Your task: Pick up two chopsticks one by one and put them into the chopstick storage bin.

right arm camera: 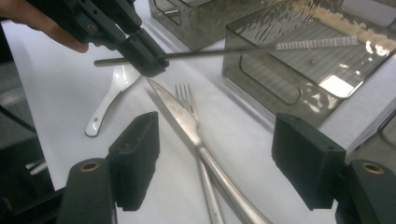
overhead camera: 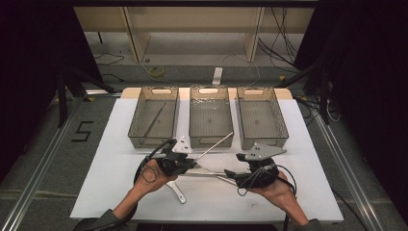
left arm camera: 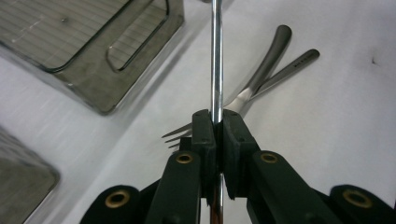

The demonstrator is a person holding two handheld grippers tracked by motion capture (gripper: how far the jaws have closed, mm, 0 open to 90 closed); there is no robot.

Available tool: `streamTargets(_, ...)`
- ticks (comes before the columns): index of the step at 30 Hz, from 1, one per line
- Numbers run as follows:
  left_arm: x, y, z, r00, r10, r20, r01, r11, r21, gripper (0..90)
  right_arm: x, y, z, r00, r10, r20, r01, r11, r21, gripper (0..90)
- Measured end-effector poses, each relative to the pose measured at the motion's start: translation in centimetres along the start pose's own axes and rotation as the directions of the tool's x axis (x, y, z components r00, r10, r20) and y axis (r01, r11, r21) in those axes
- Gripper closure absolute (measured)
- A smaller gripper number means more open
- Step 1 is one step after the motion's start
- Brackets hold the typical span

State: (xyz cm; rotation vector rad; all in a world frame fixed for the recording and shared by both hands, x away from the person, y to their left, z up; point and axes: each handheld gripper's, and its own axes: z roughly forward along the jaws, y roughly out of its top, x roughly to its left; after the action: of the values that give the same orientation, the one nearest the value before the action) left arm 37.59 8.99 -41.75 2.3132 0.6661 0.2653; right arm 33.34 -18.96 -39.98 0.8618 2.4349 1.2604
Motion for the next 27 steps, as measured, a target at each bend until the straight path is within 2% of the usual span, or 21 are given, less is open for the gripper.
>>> streamTargets(6,1.0,-0.3,-0.6,0.9979,-0.059,-0.028,0.058,0.998,-0.027,84.3,0.2,-0.9,0.1,0.9995,0.029,0.008,-0.029,0.999,-0.035,31.6)
streamTargets(9,1.7,-0.5,-1.1,0.9948,-0.091,-0.046,0.089,0.995,-0.047,84.2,0.3,-1.1,0.0,0.9993,0.034,0.013,-0.033,0.998,-0.045,31.3)
streamTargets(14,3.0,-1.0,-2.1,0.988,-0.137,-0.071,0.132,0.9881,-0.08,84.2,0.1,-1.9,-0.3,0.9975,0.068,0.019,-0.066,0.994,-0.083,29.9)
streamTargets(19,4.3,-1.6,-2.9,0.9778,-0.195,-0.077,0.185,0.9759,-0.115,84.2,0.0,-2.5,-0.6,0.9951,0.093,0.033,-0.089,0.989,-0.118,29.7)
streamTargets(20,4.6,-1.7,-3.0,0.9754,-0.207,-0.075,0.197,0.9725,-0.123,84.2,0.1,-2.6,-0.6,0.9949,0.094,0.037,-0.088,0.988,-0.128,30.0)
streamTargets(21,5.1,-2.0,-3.2,0.9712,-0.231,-0.058,0.221,0.9658,-0.135,84.2,0.1,-2.6,-0.7,0.9947,0.095,0.039,-0.089,0.986,-0.138,30.1)
streamTargets(22,5.1,-2.0,-3.2,0.9712,-0.231,-0.058,0.221,0.9658,-0.135,84.2,0.1,-2.6,-0.7,0.9947,0.095,0.039,-0.089,0.986,-0.138,30.1)
streamTargets(24,5.5,-2.2,-3.4,0.9665,-0.247,-0.069,0.236,0.9618,-0.139,84.2,0.3,-2.7,-0.9,0.9954,0.09,0.03,-0.085,0.985,-0.147,29.8)
streamTargets(27,6.1,-2.4,-3.7,0.9606,-0.268,-0.072,0.255,0.9541,-0.157,84.2,0.6,-2.9,-1.0,0.9959,0.079,0.045,-0.071,0.986,-0.15,28.9)
